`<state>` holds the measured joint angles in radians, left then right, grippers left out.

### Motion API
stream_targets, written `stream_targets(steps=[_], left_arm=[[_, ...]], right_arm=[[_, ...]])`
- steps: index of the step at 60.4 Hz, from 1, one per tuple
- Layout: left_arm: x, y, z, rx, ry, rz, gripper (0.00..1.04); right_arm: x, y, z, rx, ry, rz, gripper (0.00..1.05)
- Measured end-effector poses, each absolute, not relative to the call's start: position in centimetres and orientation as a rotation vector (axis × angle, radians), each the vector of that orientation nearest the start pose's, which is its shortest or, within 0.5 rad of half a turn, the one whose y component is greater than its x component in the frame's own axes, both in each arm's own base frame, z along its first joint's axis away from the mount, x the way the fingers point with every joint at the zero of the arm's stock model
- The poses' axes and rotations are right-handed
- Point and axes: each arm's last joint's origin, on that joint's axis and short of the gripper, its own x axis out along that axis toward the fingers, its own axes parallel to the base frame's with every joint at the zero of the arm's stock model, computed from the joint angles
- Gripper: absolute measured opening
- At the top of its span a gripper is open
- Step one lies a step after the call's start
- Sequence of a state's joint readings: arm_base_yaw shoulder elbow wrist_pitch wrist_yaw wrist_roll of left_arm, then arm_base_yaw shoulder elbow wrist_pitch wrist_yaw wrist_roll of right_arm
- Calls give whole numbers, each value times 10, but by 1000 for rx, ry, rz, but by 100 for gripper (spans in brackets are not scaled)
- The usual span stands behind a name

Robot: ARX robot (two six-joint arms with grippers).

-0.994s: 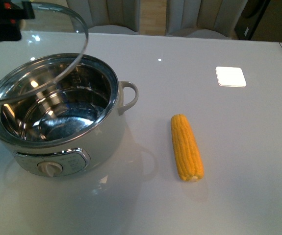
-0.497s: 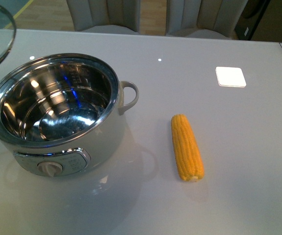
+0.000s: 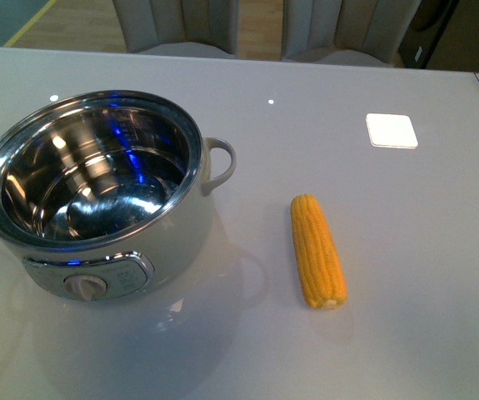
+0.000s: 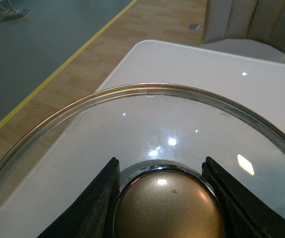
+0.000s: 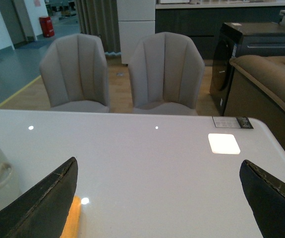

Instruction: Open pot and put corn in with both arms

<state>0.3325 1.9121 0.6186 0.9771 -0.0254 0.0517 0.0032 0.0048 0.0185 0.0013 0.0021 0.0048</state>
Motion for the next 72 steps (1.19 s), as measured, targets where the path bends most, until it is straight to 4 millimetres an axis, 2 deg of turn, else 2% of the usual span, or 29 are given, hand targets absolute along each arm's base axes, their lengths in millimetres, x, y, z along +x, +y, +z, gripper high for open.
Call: stream_targets(steps=[16,34,42,48,61,72], left_arm=[[309,124,71,-35,356,388,44],[324,135,50,-87,308,396,44],[323,141,42,-95,326,416,44],[323,144,41,-109,327,424,44],[337,155,49,-106,277,436,44],[339,163,27,-72,303,447,44]], right_arm=[[97,0,170,5,-15,1,96],[97,0,170,5,-15,1,96],[97,0,170,5,-15,1,96],[97,0,170,5,-15,1,96],[97,0,170,5,-15,1,96],[97,0,170,5,-15,1,96]])
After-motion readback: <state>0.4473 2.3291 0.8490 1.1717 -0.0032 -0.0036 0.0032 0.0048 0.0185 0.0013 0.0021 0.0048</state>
